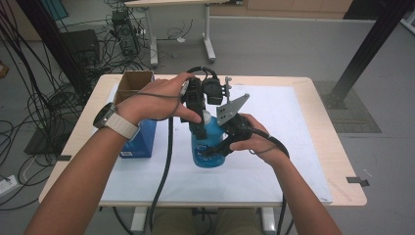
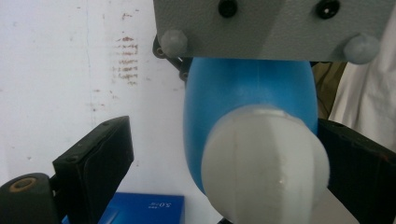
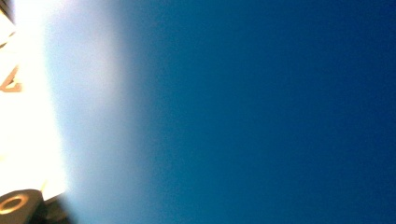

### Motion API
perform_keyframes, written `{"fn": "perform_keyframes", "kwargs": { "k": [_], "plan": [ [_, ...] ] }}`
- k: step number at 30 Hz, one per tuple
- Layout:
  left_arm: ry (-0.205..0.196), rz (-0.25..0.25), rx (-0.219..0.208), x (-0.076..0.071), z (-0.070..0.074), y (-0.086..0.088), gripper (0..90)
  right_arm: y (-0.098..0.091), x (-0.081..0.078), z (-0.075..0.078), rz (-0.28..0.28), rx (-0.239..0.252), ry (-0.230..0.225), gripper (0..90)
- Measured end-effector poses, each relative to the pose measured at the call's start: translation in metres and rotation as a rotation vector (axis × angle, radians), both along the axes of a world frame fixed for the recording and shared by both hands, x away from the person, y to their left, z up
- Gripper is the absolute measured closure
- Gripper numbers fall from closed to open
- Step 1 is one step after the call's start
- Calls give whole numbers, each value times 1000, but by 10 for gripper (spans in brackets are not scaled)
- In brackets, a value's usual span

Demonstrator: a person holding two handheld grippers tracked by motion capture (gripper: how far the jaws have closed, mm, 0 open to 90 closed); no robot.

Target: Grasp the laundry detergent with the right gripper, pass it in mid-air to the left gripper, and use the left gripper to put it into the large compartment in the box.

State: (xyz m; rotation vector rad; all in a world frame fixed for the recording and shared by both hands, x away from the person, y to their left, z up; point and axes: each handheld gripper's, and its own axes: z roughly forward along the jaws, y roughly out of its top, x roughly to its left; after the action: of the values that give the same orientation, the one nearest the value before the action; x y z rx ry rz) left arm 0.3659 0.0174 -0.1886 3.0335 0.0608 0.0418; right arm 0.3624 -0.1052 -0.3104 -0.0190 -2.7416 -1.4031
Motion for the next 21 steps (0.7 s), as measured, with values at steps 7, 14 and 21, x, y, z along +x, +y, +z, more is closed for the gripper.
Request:
{"fn": "perform_keyframes", "kwargs": {
  "k": [7,14,21],
  "plan": [
    [9,-8,4,0,-6,-3,89,1,0,0,0,-2,-10,437],
    [23,-18,10,0,-13,-4,98,1,-2,1,5,2,3,437],
    [24,-24,3,-1,-14,-4,120,2,-2,2,8,10,-4,437]
  ]
}}
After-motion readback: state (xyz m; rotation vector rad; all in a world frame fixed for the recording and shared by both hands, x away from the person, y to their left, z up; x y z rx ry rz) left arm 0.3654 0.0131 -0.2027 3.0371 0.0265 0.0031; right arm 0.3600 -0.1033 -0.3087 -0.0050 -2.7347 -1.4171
